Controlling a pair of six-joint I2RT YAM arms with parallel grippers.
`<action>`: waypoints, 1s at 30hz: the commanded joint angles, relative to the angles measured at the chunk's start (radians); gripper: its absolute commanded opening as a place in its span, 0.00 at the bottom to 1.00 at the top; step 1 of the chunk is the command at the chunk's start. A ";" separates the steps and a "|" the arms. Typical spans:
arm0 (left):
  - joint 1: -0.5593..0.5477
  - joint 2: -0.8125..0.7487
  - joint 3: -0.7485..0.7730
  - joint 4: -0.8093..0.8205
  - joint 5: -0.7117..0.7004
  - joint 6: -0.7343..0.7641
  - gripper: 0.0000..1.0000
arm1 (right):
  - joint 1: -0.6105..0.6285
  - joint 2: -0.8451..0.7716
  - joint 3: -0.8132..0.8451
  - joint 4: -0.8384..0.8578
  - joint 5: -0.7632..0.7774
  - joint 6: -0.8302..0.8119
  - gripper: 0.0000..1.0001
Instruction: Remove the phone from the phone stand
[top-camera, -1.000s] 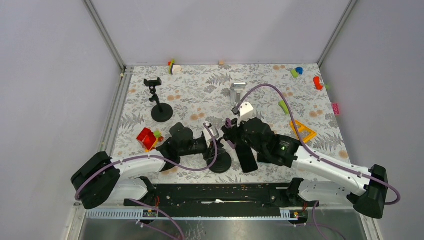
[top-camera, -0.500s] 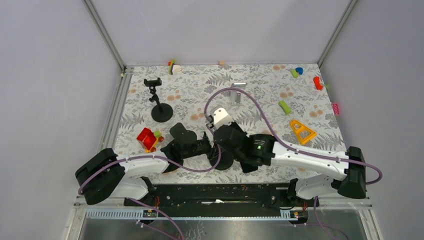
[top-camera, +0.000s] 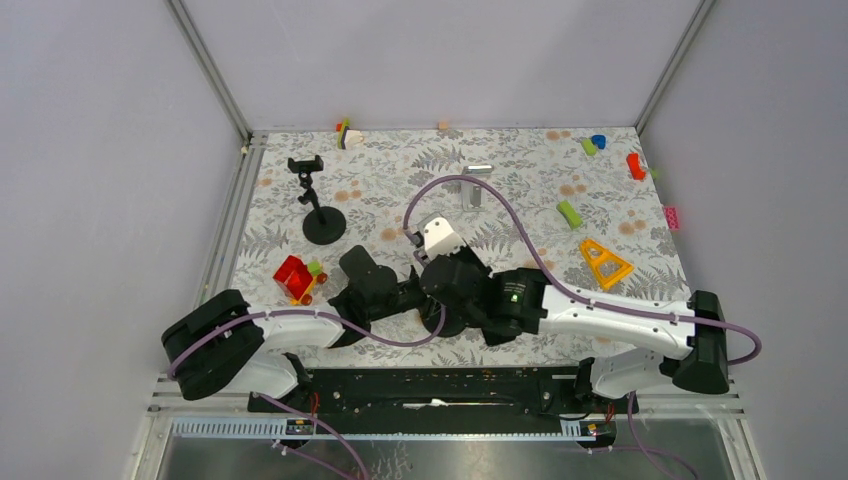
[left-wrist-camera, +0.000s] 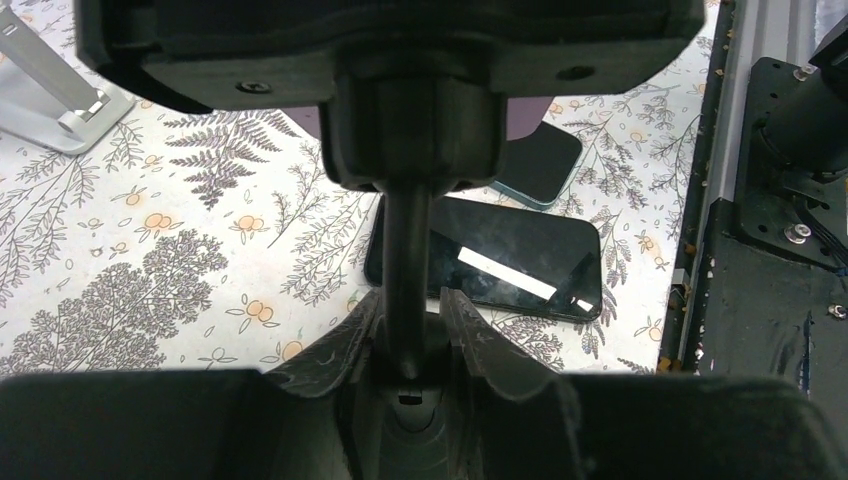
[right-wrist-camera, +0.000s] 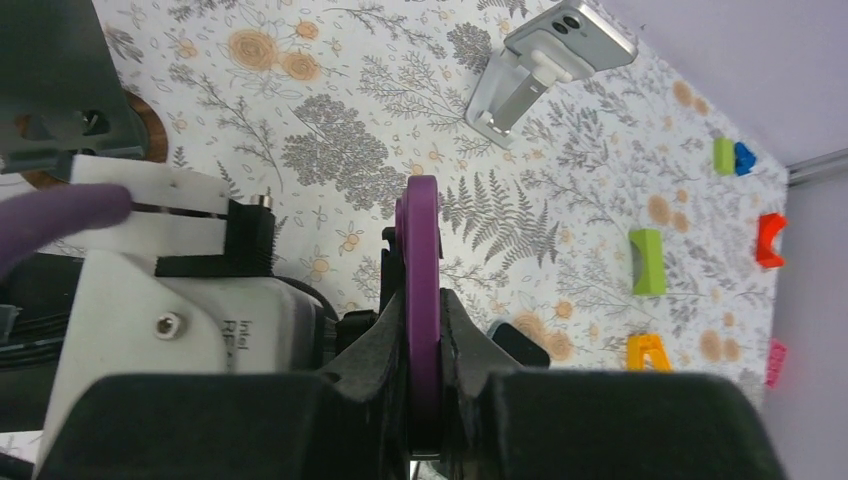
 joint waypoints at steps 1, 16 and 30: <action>-0.042 0.061 -0.036 -0.057 0.078 -0.044 0.00 | 0.020 -0.103 -0.021 0.312 -0.110 0.172 0.00; -0.051 0.092 -0.040 -0.025 0.097 -0.057 0.00 | -0.025 -0.241 -0.190 0.491 -0.280 0.381 0.00; -0.066 0.140 -0.024 -0.003 0.100 -0.068 0.00 | -0.019 -0.173 -0.112 0.441 -0.337 0.395 0.00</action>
